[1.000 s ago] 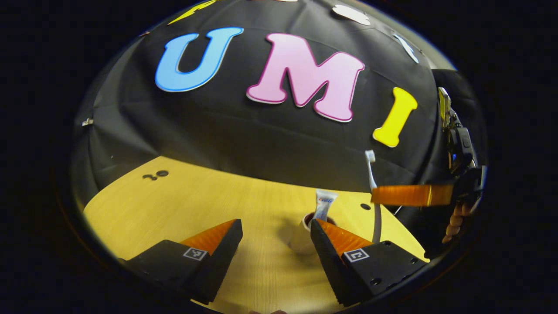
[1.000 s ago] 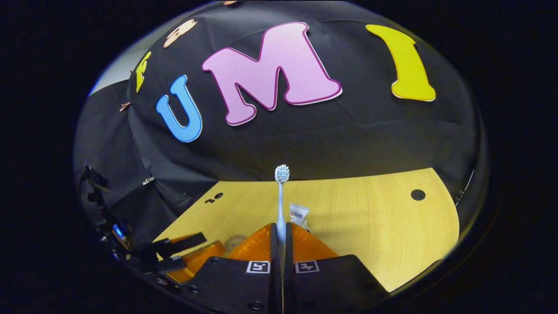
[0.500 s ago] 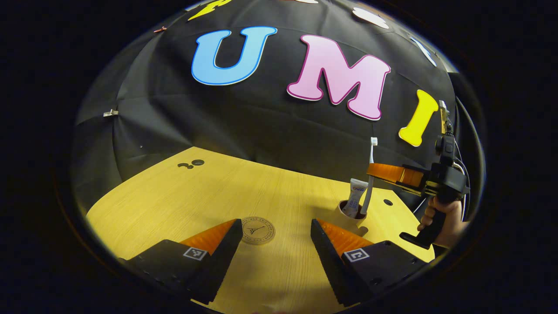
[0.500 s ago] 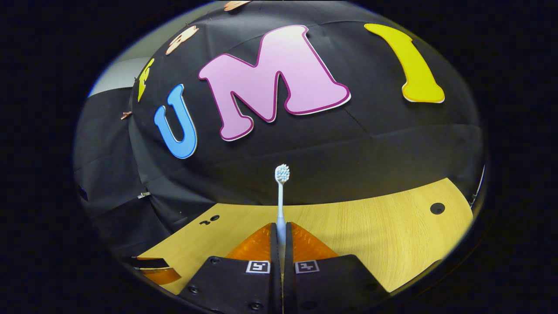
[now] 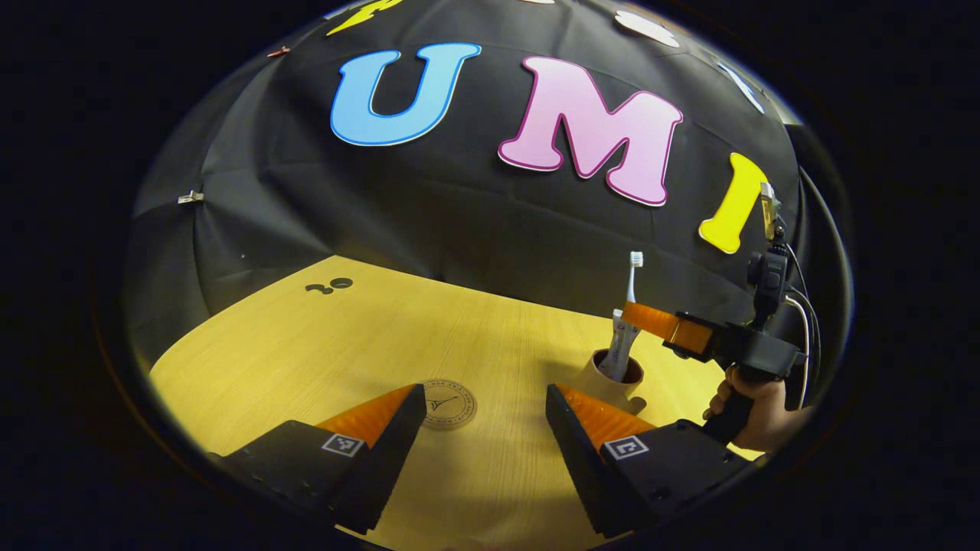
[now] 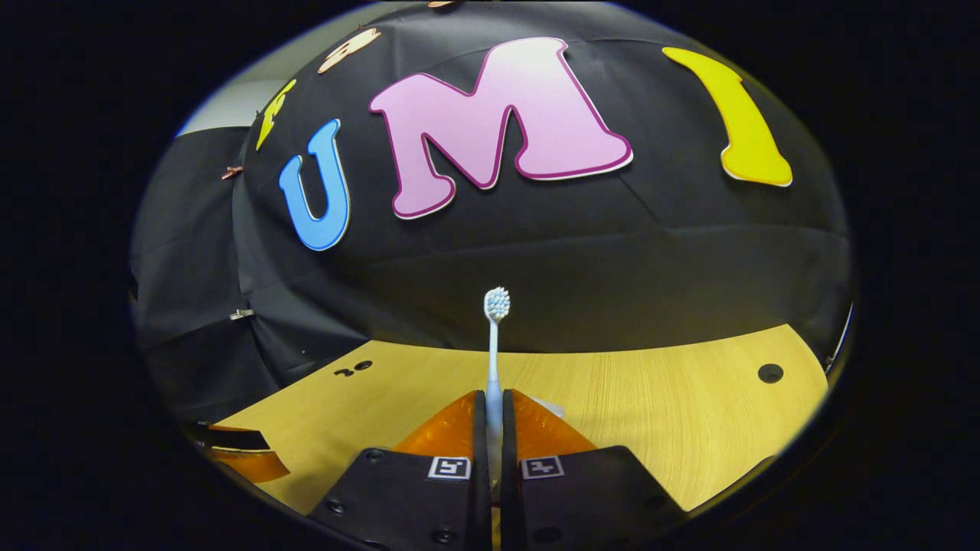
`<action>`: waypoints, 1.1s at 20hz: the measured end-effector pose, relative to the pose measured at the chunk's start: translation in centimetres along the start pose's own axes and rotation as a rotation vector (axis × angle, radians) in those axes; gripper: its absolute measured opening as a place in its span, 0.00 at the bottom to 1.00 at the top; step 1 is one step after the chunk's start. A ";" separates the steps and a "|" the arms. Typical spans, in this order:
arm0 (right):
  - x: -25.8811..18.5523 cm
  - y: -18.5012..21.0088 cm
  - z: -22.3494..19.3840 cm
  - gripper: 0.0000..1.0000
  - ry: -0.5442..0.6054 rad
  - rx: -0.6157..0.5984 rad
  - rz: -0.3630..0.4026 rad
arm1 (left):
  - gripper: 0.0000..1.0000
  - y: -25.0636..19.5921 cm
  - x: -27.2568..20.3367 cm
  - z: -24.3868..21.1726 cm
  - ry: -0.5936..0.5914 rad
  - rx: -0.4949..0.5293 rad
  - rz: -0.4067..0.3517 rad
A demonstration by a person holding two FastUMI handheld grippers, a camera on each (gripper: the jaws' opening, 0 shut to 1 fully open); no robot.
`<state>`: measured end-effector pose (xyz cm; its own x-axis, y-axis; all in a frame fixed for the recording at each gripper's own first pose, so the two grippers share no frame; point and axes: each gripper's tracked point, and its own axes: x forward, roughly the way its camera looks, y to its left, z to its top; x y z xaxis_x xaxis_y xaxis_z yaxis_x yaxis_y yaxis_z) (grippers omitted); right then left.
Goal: Put the toothbrush and toothpaste on the desktop into the cup, then pick up the cup and place it on the coaster on the desktop.
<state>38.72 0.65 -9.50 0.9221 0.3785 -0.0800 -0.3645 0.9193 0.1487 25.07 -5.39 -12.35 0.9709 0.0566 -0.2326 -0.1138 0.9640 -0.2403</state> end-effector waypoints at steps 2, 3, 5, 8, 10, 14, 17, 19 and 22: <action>-0.3 0.1 -0.8 0.12 0.024 -0.001 0.005 | 0.98 -0.3 0.2 -0.2 0.007 0.004 -0.006; -0.6 0.3 -1.2 0.12 0.032 -0.001 0.011 | 0.98 -0.3 0.1 -0.2 0.008 0.007 -0.007; -1.4 0.6 -2.0 0.24 0.052 -0.006 0.013 | 0.98 -0.4 -0.1 -0.2 0.015 0.012 -0.005; -2.7 0.8 -3.2 0.47 0.080 -0.012 0.001 | 0.98 0.5 -1.0 -0.2 0.007 -0.001 0.007; -3.8 0.8 -2.8 0.56 0.089 -0.012 -0.020 | 0.98 0.7 -1.6 -0.6 0.016 -0.025 -0.015; -5.7 0.9 -2.5 0.96 0.144 0.005 -0.084 | 0.98 2.6 -3.4 -1.3 0.040 0.002 -0.032; -6.6 0.7 -2.9 0.98 0.234 0.101 -0.136 | 0.98 4.2 -5.2 -1.1 0.043 0.022 -0.024; -7.0 0.8 -3.8 0.98 0.326 0.201 -0.170 | 0.98 5.3 -6.3 -1.2 0.043 0.015 -0.015; -6.8 0.8 -5.2 0.98 0.469 0.301 -0.202 | 0.98 7.2 -7.6 -1.8 0.051 -0.025 0.016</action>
<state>31.52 -0.65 -14.01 0.7886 0.2697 -0.5526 -0.0715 0.9328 0.3532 16.46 0.64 -13.95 0.9570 0.0576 -0.2842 -0.1346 0.9564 -0.2592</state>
